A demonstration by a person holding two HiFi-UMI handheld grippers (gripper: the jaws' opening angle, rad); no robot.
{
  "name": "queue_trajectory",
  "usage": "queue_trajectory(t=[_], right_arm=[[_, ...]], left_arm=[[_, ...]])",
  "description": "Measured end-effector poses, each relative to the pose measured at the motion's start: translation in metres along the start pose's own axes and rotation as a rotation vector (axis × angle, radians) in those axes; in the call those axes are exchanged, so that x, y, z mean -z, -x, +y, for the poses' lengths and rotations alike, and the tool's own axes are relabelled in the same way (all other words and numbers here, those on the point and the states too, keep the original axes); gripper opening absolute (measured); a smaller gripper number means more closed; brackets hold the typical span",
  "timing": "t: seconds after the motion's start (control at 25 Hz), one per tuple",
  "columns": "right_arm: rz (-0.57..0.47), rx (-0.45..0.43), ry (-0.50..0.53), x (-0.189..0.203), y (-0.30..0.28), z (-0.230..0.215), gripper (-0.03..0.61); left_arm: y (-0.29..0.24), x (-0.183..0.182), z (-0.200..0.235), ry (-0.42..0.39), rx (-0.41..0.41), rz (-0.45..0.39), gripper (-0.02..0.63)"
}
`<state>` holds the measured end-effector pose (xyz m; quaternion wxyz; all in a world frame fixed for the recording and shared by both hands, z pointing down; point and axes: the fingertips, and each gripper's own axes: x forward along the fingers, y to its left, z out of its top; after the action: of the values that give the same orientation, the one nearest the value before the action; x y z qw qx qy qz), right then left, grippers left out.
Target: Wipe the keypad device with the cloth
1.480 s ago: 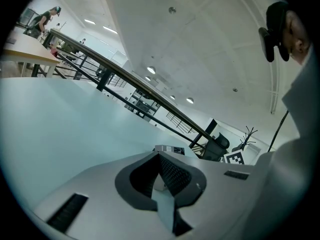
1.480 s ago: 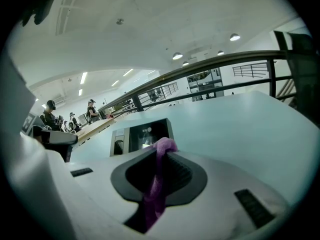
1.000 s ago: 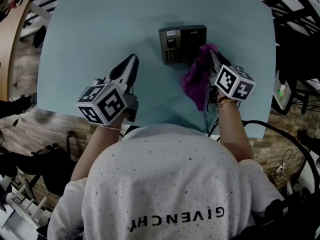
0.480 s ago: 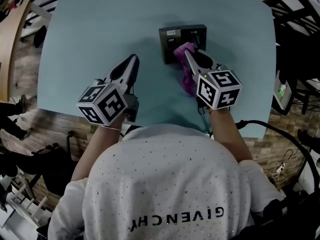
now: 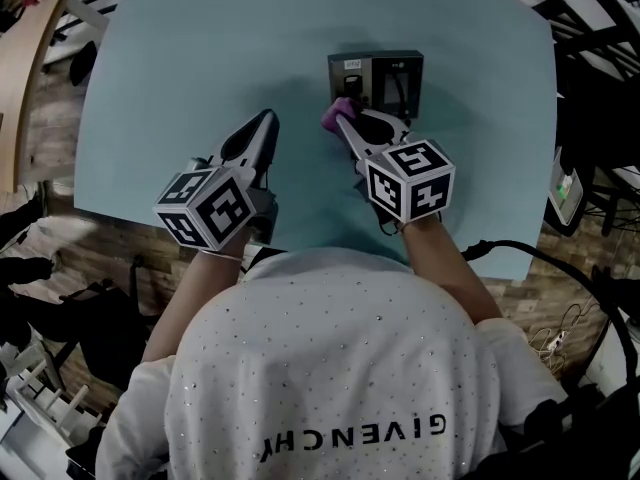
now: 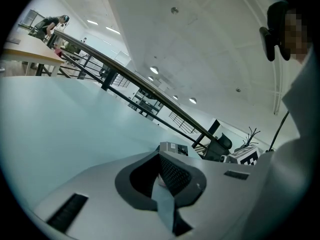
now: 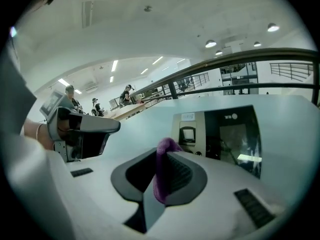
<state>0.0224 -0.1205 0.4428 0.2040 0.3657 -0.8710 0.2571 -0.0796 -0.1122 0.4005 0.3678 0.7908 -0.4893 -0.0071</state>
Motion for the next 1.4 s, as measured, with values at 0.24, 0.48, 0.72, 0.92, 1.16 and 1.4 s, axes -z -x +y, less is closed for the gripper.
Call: queue_trajectory(t=[0.24, 0.48, 0.72, 0.92, 1.16, 1.4], right_arm=[[0.068, 0.005, 0.012, 0.015, -0.005, -0.003, 0.038], [0.066, 0.026, -0.009, 0.013, 0.000, -0.019, 0.038], [0.060, 0.055, -0.027, 0.013, 0.009, -0.036, 0.038], [0.050, 0.096, -0.056, 0.013, 0.019, -0.053, 0.038], [0.035, 0.143, -0.104, 0.016, 0.033, -0.077, 0.038], [0.021, 0.162, -0.147, 0.017, 0.041, -0.091, 0.038]], left_arm=[[0.000, 0.002, 0.002, 0.004, -0.002, 0.000, 0.000], [-0.002, 0.001, 0.002, 0.003, 0.000, 0.002, 0.000], [-0.006, 0.003, -0.001, -0.002, 0.006, 0.008, 0.000], [-0.009, 0.003, -0.006, -0.007, 0.015, 0.012, 0.000], [-0.012, 0.005, -0.010, -0.010, 0.020, 0.018, 0.000], [-0.012, 0.007, -0.009, -0.010, 0.009, 0.023, 0.000]])
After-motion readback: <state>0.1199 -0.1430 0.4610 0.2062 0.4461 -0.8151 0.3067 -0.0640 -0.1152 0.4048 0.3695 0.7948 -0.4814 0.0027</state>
